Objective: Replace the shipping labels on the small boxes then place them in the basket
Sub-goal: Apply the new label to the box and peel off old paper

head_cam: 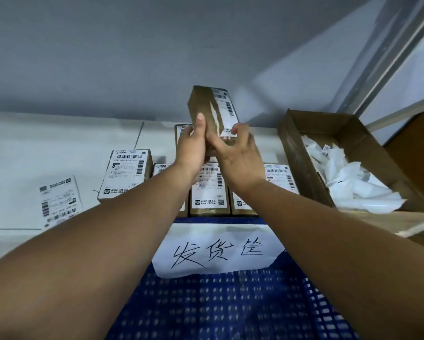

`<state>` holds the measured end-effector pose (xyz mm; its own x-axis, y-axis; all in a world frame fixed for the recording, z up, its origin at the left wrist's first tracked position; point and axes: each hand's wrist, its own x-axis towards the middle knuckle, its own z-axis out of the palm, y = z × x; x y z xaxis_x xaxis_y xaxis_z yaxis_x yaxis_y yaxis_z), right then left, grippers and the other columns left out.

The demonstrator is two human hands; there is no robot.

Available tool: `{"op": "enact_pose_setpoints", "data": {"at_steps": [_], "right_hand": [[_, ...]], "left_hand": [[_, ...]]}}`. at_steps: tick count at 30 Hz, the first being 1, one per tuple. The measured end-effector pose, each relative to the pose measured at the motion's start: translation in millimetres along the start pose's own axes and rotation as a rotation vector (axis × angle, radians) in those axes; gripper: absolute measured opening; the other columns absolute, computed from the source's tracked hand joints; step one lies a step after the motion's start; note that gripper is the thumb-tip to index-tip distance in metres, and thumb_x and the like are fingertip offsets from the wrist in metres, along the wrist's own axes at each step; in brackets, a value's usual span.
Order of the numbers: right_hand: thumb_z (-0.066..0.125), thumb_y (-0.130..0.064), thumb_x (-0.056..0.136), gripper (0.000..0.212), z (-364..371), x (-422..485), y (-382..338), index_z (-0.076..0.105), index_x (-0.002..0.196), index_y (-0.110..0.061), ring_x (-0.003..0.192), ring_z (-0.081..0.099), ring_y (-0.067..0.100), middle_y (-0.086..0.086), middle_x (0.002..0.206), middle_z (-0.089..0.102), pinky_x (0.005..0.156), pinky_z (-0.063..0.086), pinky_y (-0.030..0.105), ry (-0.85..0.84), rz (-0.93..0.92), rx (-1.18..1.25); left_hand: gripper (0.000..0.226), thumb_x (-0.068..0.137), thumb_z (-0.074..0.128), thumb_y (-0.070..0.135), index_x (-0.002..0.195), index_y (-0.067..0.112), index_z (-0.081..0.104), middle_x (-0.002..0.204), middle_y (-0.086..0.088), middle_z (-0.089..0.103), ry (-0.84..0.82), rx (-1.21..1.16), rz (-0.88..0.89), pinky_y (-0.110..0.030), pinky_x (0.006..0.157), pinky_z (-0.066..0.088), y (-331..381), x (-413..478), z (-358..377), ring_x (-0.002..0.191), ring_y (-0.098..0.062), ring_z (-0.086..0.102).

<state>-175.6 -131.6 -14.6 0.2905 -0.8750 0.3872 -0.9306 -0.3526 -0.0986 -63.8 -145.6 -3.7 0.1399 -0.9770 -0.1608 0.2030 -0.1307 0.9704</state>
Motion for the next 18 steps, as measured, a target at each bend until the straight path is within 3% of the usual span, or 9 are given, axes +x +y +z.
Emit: {"op": "enact_pose_setpoints", "data": {"at_steps": [3,5,7,9,13,18], "right_hand": [[0.065,0.011,0.066,0.088,-23,-29,-9,0.030,0.131,-0.038,0.106,0.052,0.048,0.026,0.125,0.044,0.075,0.054,0.049,0.048,-0.106,0.042],[0.063,0.007,0.071,0.089,-39,-46,-8,0.025,0.133,-0.043,0.110,0.050,0.044,0.023,0.134,0.037,0.076,0.053,0.048,-0.015,-0.127,0.094],[0.059,0.000,0.083,0.082,-61,-66,-3,0.017,0.137,-0.046,0.112,0.051,0.038,0.017,0.141,0.028,0.077,0.054,0.045,-0.043,-0.113,0.179],[0.059,-0.012,0.092,0.075,-85,-86,1,0.015,0.144,-0.044,0.111,0.054,0.029,0.009,0.140,0.029,0.083,0.056,0.040,-0.063,-0.003,0.393],[0.057,-0.026,0.097,0.054,-140,-122,-8,0.029,0.139,-0.045,0.115,0.056,0.018,0.002,0.138,0.049,0.104,0.046,0.041,-0.349,0.342,1.056],[0.060,-0.029,0.091,0.049,-180,-170,-30,0.040,0.132,-0.046,0.109,0.066,0.018,0.001,0.123,0.064,0.101,0.048,0.038,-0.463,0.371,1.364]], "left_hand": [[0.043,0.091,0.058,0.039,0.125,0.016,0.048,0.111,-0.008,0.068,0.084,-0.076,-0.057,-0.039,0.075,0.057,15,-18,0,0.092,-0.025,0.069],[0.044,0.091,0.058,0.038,0.129,0.019,0.047,0.114,-0.006,0.066,0.071,0.018,-0.086,-0.035,0.071,0.055,23,-38,-4,0.092,-0.023,0.067],[0.053,0.090,0.059,0.041,0.135,0.020,0.043,0.117,-0.004,0.064,0.068,0.090,-0.098,-0.039,0.075,0.056,33,-69,-11,0.091,-0.021,0.066],[0.058,0.090,0.060,0.041,0.139,0.022,0.037,0.117,-0.004,0.062,0.047,0.109,-0.095,-0.043,0.076,0.057,43,-105,-19,0.092,-0.021,0.065],[0.046,0.094,0.054,0.035,0.135,0.019,0.041,0.116,-0.004,0.064,-0.040,-0.020,-0.139,-0.046,0.074,0.057,57,-174,-32,0.098,-0.024,0.065],[0.033,0.095,0.051,0.034,0.124,0.019,0.050,0.110,-0.004,0.069,-0.092,-0.036,-0.141,-0.046,0.072,0.057,70,-242,-41,0.097,-0.023,0.067]]}}
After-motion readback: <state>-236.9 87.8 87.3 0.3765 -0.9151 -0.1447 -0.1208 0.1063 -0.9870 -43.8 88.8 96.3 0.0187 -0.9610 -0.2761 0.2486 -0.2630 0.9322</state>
